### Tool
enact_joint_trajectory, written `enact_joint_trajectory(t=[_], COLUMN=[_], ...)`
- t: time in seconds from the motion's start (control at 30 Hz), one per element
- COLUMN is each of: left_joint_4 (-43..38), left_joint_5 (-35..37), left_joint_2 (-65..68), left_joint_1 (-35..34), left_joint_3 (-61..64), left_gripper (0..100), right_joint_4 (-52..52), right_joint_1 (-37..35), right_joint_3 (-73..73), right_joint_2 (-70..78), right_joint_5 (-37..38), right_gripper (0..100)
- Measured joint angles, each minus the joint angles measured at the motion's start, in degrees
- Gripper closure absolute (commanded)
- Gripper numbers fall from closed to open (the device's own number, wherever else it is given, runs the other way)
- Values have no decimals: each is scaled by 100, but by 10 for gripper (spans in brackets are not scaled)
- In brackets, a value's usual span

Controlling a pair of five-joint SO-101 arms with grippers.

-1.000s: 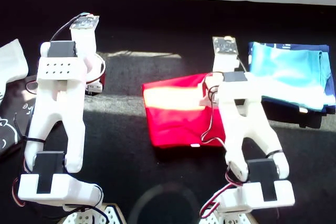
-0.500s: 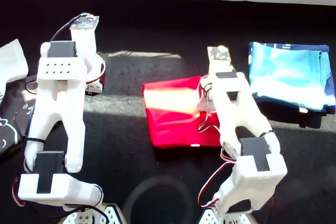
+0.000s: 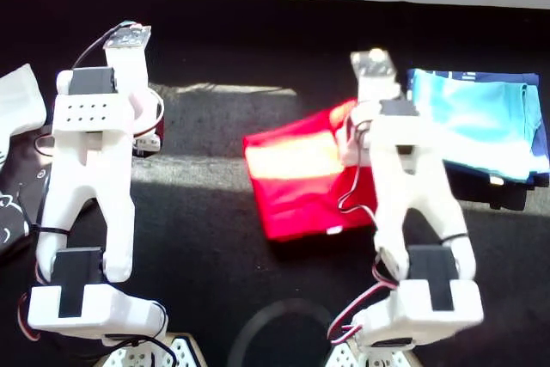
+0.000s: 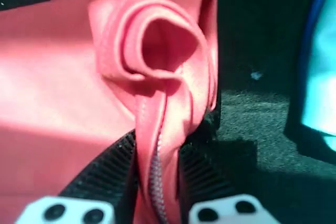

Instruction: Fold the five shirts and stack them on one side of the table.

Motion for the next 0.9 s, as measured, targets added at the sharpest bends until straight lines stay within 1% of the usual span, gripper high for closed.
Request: enact_joint_trajectory(t=[0.1, 0.23, 0.37, 0.47, 0.63, 0.8, 0.9], left_joint_4=[0, 0, 0, 0, 0, 0, 0], left_joint_5=[0, 0, 0, 0, 0, 0, 0], left_joint_2=[0, 0, 0, 0, 0, 0, 0], left_joint_1=[0, 0, 0, 0, 0, 0, 0], left_joint_3=[0, 0, 0, 0, 0, 0, 0], left_gripper=[987, 987, 987, 987, 987, 987, 987], right_joint_4=[484, 1231, 1960, 2268, 2347, 2295, 2048], right_joint_1=[281, 527, 835, 1257, 1952, 2462, 2708], right_joint_3=[-941, -2303, -3727, -4563, -5468, -5890, -6022], right_joint_2=[-299, -299, 9, 448, 1213, 2101, 2725], right_joint_5=[396, 782, 1213, 1512, 1916, 2391, 2699], right_gripper=[992, 992, 992, 992, 992, 992, 992])
